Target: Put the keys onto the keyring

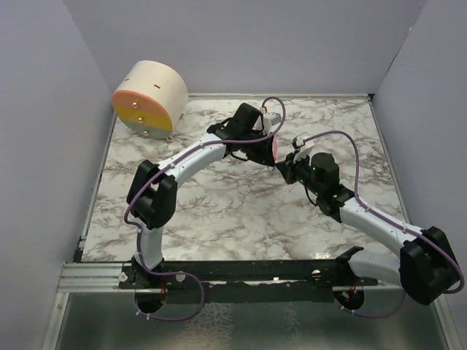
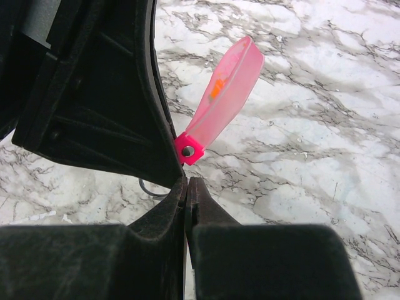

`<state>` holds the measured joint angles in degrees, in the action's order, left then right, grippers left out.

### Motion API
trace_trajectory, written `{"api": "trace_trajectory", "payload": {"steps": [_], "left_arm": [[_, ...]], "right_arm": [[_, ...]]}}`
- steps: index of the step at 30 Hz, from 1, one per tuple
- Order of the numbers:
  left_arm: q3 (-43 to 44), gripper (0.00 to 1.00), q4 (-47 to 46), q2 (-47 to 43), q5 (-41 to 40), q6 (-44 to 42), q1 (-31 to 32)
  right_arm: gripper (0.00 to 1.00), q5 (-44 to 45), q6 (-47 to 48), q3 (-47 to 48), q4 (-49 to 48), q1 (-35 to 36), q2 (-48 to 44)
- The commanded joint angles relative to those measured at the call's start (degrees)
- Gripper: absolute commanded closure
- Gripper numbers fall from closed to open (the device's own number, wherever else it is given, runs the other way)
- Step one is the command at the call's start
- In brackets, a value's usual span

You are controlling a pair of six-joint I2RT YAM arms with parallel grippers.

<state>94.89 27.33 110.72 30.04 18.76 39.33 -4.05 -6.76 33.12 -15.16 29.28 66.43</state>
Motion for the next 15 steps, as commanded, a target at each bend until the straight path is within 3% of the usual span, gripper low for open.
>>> {"api": "trace_trajectory", "payload": {"steps": [1,3,10,15], "left_arm": [[-0.4,1.0,0.8,-0.8,4.0,1.0,0.5],[-0.2,0.97,0.8,-0.7,3.8,1.2,0.4],[0.4,0.67,-0.2,-1.1,1.7,2.2,-0.3],[-1.0,0.62,-3.1,-2.8,0.9,4.1,-1.9]], "right_arm": [[0.99,3.2,0.4,0.4,-4.5,-0.2,0.2],[0.99,2.7,0.4,0.3,-4.4,-0.2,0.0],[0.99,2.0,-0.1,0.9,-2.8,-0.2,-0.3],[0.99,2.2,-0.3,1.6,-1.1,-0.2,0.0]]}}
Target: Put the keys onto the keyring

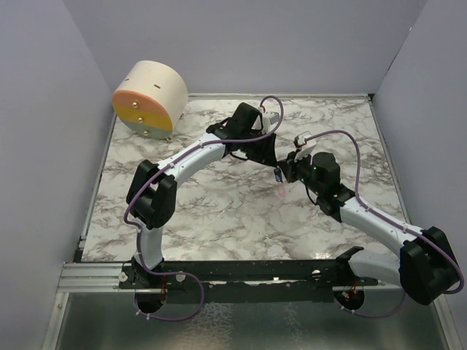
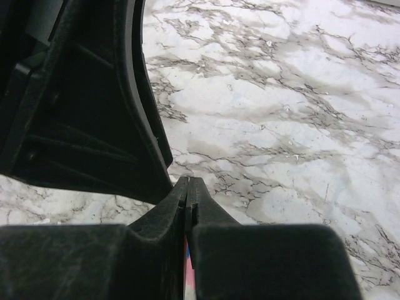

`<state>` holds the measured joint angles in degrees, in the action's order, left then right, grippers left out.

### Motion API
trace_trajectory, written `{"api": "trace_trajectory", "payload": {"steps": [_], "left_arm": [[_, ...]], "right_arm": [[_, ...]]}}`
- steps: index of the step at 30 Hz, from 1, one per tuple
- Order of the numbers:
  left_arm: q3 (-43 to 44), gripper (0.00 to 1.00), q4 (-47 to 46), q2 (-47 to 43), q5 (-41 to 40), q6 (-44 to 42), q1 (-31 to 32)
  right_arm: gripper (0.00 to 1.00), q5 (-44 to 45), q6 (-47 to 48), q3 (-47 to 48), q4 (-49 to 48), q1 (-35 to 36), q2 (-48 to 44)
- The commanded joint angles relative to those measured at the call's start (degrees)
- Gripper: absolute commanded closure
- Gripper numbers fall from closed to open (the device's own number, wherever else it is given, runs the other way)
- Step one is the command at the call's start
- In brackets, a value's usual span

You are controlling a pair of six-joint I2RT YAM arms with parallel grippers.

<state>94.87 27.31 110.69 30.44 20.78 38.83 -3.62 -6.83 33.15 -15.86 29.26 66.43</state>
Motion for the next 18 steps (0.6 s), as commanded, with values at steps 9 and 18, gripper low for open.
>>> {"api": "trace_trajectory", "payload": {"steps": [9,18], "left_arm": [[-9.9,0.61,-11.7,-8.3,-3.6,5.8,-4.1],[-30.6,0.64,-34.9,-19.9,-10.0,6.1,-3.8]], "right_arm": [[0.99,1.2,-1.0,2.2,0.4,-0.2,0.3],[0.99,-2.1,-1.9,2.6,0.0,-0.2,1.5]]}}
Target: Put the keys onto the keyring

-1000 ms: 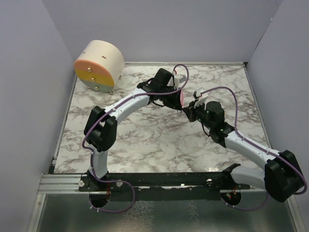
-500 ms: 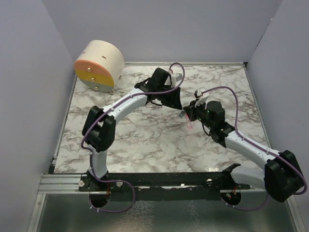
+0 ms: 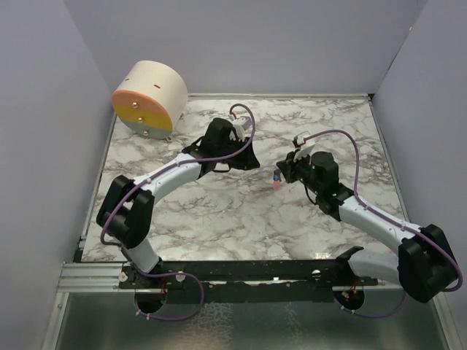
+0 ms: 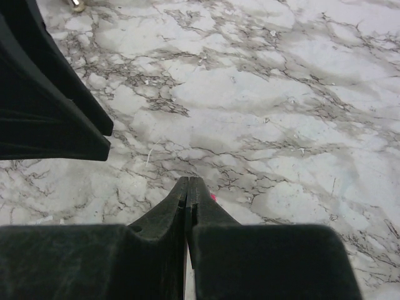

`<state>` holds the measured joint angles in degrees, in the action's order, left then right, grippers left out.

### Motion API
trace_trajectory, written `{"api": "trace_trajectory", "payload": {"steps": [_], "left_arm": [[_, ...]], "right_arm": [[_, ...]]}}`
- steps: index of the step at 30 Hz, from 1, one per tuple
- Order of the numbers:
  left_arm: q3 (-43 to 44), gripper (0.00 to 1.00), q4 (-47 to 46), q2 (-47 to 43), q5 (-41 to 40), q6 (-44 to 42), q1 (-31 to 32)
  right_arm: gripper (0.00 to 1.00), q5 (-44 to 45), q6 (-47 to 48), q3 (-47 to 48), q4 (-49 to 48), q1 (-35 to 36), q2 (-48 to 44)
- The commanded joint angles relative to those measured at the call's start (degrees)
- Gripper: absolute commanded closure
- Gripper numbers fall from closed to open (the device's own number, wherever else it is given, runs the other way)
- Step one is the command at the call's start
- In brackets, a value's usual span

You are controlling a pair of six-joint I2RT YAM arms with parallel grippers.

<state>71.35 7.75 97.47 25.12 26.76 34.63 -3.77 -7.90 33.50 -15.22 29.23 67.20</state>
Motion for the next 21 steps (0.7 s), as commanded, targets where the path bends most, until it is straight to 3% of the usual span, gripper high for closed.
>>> {"api": "trace_trajectory", "payload": {"steps": [1,13,19,21], "left_arm": [[-8.8,0.63,-17.0,-7.9,-6.2,-1.0,0.6],[-22.9,0.63,-34.4,-14.1,-22.1,-16.9,5.2],[-24.5,0.63,-35.6,-14.6,-24.9,-16.4,5.5],[-25.4,0.63,-35.6,-15.5,-26.6,-15.5,5.6]], "right_arm": [[0.99,-2.5,-1.0,2.4,-0.5,-0.1,0.8],[0.99,-7.3,-2.7,6.1,3.9,-0.1,0.7],[0.99,-5.5,-2.9,6.8,6.0,-0.1,1.6],[0.95,-4.4,-2.9,8.1,8.2,-0.1,3.4]]}}
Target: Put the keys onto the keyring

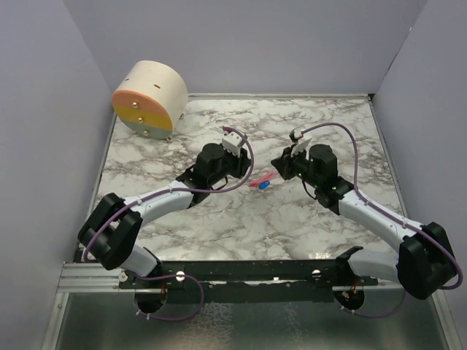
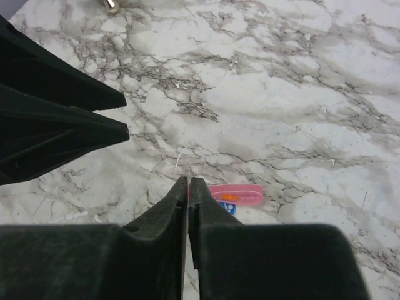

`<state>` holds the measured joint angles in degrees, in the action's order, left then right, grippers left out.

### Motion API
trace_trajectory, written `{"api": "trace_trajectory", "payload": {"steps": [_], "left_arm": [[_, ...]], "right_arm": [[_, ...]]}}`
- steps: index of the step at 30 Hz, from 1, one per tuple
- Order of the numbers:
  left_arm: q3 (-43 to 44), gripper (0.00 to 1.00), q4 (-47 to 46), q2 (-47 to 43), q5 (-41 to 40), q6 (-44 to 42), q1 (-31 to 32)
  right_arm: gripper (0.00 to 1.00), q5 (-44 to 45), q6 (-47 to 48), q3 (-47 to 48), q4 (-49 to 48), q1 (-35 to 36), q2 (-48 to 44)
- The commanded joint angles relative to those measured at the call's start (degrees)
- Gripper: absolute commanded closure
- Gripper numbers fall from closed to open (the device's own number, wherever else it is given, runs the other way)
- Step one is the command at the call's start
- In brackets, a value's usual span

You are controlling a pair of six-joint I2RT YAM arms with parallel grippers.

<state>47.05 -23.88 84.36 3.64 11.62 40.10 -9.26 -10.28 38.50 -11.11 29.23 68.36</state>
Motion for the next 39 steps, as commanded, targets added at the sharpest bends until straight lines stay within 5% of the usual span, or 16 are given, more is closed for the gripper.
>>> {"api": "trace_trajectory", "payload": {"steps": [1,8,14,24,39], "left_arm": [[-1.5,0.63,-4.0,-2.8,-6.7,0.3,0.1],[-4.6,0.63,-3.9,-5.0,-10.4,5.5,0.0],[-6.5,0.63,-4.0,-5.8,-13.4,8.1,0.0],[-7.0,0.64,-4.0,-7.7,-14.5,8.5,-0.9],[-9.7,0.63,-4.0,-11.0,-14.9,7.6,-2.0]], "right_arm": [[0.9,1.0,-0.5,4.0,5.3,-0.1,3.5],[0.73,-4.9,-0.4,8.2,10.3,0.1,11.7],[0.61,-1.0,1.3,11.4,14.5,3.6,15.3],[0.6,9.5,1.2,17.2,20.4,8.9,22.1],[0.48,20.5,-17.0,18.8,23.7,7.4,23.9]]}}
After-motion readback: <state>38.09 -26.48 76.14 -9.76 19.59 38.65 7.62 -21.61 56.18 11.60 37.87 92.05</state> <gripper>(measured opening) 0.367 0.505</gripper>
